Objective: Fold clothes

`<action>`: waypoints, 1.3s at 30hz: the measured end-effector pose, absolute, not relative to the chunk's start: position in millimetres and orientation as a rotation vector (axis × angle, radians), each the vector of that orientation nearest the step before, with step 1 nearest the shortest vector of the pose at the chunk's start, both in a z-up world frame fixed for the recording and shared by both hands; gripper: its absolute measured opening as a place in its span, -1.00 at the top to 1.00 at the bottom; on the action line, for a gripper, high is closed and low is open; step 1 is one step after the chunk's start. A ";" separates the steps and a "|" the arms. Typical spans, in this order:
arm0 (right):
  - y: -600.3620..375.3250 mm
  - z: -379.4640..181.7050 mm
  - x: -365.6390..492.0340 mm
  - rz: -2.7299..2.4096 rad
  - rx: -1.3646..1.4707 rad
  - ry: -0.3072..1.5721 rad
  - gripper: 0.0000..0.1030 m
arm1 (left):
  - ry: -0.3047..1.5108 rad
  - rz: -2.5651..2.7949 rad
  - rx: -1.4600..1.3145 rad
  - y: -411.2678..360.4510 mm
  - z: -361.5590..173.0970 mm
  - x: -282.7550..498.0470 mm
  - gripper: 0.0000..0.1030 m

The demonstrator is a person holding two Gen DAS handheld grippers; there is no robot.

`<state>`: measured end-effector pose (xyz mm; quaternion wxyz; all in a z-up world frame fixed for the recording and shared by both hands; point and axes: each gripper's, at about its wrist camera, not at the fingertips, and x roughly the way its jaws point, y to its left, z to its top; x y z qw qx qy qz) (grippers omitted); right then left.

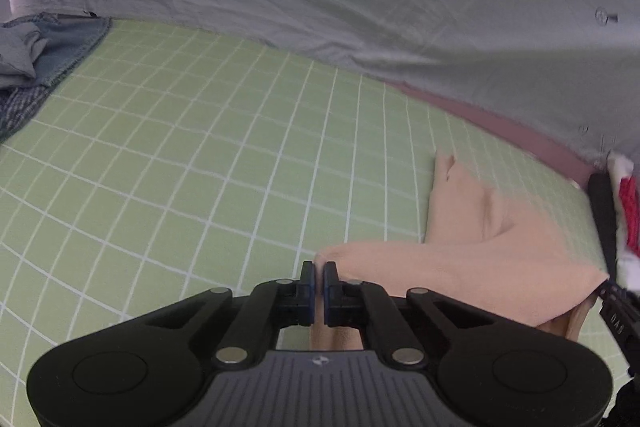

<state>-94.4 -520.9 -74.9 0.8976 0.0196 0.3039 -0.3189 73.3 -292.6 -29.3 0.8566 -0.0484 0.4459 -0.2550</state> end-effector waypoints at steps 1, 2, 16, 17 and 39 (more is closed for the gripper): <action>-518.2 -69.3 -94.2 -0.655 0.034 0.609 0.88 | 0.931 -0.514 -0.109 -288.4 -26.8 76.1 0.92; -515.3 -68.1 -91.4 -0.640 0.025 0.605 0.88 | 0.929 -0.488 -0.112 -284.6 -26.1 79.3 0.92; -538.1 -86.6 -92.1 -0.496 0.378 0.695 -0.04 | 1.133 -0.320 -0.157 -256.6 -92.6 104.4 0.87; -542.1 -84.1 -97.1 -0.507 0.414 0.672 -0.07 | 1.139 -0.318 -0.153 -257.2 -93.9 103.6 0.87; -649.8 -149.7 -0.9 -0.464 0.446 0.725 0.89 | 1.085 -0.352 0.020 -272.4 -102.1 97.7 0.86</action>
